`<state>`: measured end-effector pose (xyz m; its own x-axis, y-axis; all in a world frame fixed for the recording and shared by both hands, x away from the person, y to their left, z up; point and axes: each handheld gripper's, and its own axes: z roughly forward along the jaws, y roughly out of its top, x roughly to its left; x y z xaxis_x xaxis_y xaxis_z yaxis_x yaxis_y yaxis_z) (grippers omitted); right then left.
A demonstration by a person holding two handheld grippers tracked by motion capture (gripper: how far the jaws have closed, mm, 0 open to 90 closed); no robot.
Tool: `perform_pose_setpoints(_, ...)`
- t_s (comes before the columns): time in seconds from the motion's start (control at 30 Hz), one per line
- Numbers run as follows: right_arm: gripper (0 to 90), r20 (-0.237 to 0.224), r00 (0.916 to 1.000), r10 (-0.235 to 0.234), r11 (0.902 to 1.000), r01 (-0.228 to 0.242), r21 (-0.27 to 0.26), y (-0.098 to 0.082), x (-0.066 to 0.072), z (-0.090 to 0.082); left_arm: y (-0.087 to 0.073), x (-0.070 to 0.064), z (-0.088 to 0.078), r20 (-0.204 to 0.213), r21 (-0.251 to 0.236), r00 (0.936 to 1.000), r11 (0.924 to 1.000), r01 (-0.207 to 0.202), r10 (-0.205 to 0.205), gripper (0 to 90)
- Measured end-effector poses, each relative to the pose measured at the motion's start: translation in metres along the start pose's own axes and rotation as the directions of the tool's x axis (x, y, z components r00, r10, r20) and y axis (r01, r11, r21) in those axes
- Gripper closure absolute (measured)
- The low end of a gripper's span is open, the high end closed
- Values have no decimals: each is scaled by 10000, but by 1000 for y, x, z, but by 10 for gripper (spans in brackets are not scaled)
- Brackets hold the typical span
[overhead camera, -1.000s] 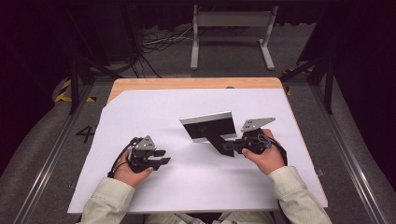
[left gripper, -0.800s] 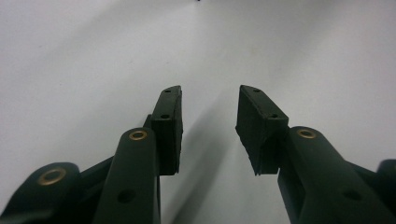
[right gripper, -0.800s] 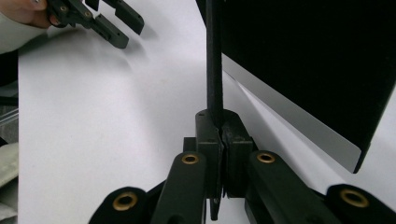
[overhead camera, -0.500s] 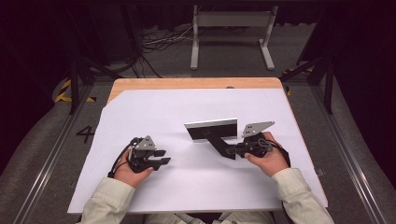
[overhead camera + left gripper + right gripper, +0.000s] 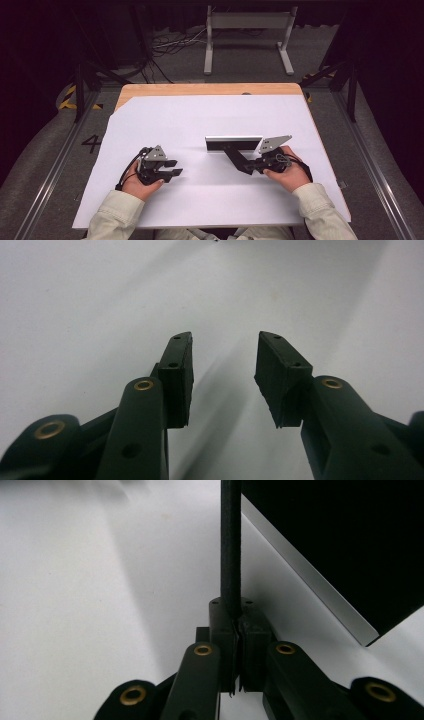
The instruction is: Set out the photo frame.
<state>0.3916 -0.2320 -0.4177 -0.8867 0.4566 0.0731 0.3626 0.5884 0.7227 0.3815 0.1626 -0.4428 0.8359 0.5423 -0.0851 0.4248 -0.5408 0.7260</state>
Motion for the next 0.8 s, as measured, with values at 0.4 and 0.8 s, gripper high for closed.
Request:
perform_pose_setpoints(0.4, 845, 38, 9998, 218, 9997, -217, -91, -2, -1, 0, 0, 0, 0, -81, 0, 10000, 10000, -56, 56, 591)
perform_pose_setpoints(0.8, 730, 315, 9993, 183, 9991, -171, -390, -4, -1, -12, 5, 0, 2, -11, -279, 10000, 9996, -50, 50, 576)
